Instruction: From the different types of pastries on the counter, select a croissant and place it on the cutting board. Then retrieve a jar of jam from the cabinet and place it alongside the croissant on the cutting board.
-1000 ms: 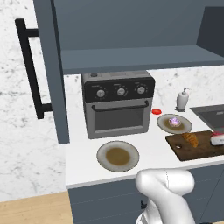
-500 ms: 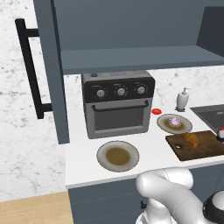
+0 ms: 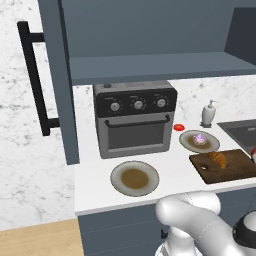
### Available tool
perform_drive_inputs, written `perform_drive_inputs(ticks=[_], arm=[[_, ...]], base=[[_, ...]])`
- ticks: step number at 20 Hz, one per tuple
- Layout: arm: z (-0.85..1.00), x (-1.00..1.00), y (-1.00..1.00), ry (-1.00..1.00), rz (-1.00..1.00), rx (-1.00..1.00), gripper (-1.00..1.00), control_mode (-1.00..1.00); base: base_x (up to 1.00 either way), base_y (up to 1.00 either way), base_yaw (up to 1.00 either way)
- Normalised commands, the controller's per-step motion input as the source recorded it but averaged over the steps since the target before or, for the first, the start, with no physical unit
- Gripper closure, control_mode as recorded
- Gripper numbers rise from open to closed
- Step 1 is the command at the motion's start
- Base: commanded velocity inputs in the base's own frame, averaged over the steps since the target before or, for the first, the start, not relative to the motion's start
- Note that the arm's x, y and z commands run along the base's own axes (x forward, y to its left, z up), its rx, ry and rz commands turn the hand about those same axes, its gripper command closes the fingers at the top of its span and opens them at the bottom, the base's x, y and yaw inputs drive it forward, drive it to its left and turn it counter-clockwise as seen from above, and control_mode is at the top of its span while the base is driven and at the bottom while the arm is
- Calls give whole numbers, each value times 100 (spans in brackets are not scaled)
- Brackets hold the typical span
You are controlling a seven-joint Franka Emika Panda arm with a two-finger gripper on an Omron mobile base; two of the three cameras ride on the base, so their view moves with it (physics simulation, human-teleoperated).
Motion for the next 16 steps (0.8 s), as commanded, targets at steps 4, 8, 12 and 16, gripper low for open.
perform_drive_inputs(ticks=[4, 8, 12, 16], arm=[[0, 0, 1, 0, 0, -3, 100, -100], [-2, 1, 0, 0, 1, 0, 100, -100], [-5, 34, 0, 0, 4, 0, 100, -100], [-23, 69, 0, 3, 5, 0, 100, -100]], base=[[0, 0, 0], [0, 0, 0], [0, 0, 0], [0, 0, 0]])
